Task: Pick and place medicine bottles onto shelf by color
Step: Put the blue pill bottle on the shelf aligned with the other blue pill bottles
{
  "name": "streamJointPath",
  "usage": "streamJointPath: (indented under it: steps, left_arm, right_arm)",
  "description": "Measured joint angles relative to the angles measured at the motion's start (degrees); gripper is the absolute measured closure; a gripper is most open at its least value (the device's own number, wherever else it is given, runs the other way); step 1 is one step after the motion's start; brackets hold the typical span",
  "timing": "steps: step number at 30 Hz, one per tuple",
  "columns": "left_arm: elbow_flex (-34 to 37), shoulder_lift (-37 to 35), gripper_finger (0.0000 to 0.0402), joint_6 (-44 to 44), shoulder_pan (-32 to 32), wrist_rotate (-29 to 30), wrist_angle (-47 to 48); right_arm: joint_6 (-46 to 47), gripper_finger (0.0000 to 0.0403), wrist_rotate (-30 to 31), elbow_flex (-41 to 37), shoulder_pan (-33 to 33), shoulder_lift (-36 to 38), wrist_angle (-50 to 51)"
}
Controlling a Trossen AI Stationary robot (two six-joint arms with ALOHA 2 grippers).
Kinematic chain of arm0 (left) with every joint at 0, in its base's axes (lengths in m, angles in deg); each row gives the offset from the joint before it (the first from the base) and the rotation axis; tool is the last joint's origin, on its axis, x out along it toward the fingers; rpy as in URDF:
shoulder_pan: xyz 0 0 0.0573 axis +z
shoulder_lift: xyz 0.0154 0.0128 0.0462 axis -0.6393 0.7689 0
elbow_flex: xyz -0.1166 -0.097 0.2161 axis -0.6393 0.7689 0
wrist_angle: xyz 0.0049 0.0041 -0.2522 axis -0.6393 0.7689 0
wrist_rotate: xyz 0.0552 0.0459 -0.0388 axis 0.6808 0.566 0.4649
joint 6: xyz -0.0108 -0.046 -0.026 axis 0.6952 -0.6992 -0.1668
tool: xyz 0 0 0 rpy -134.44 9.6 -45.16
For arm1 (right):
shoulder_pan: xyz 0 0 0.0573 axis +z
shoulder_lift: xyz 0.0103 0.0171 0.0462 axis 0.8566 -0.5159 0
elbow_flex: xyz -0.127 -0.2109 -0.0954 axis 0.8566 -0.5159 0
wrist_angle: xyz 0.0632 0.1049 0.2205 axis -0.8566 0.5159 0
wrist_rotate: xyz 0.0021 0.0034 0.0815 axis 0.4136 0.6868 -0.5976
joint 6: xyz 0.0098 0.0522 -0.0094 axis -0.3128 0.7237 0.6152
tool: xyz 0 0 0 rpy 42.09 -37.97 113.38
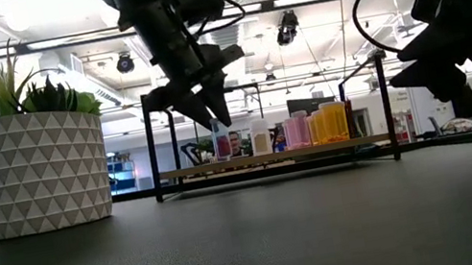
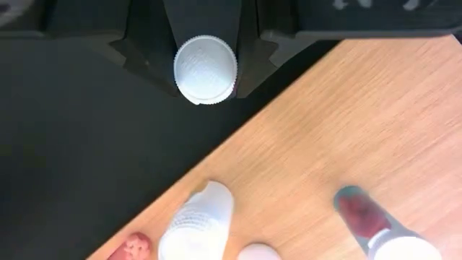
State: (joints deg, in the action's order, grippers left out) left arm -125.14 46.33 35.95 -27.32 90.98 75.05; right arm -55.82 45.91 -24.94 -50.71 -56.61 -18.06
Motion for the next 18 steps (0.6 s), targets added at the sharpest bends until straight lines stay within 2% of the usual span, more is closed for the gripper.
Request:
streamJointPath:
  steps: [9, 18]
  left_arm:
    - [0.0, -2.1, 0.0297, 4.2, -0.1, -2.6, 0.0]
    - [-0.1, -4.1, 0.0297, 19.7, 0.8, -2.8, -0.5]
  right_arm:
    - [0.0, 0.0191, 0.0, 0.0, 0.0, 0.0, 0.0]
    - [-0.2, 0.0191, 0.0, 0.0, 0.0, 0.0, -0.1]
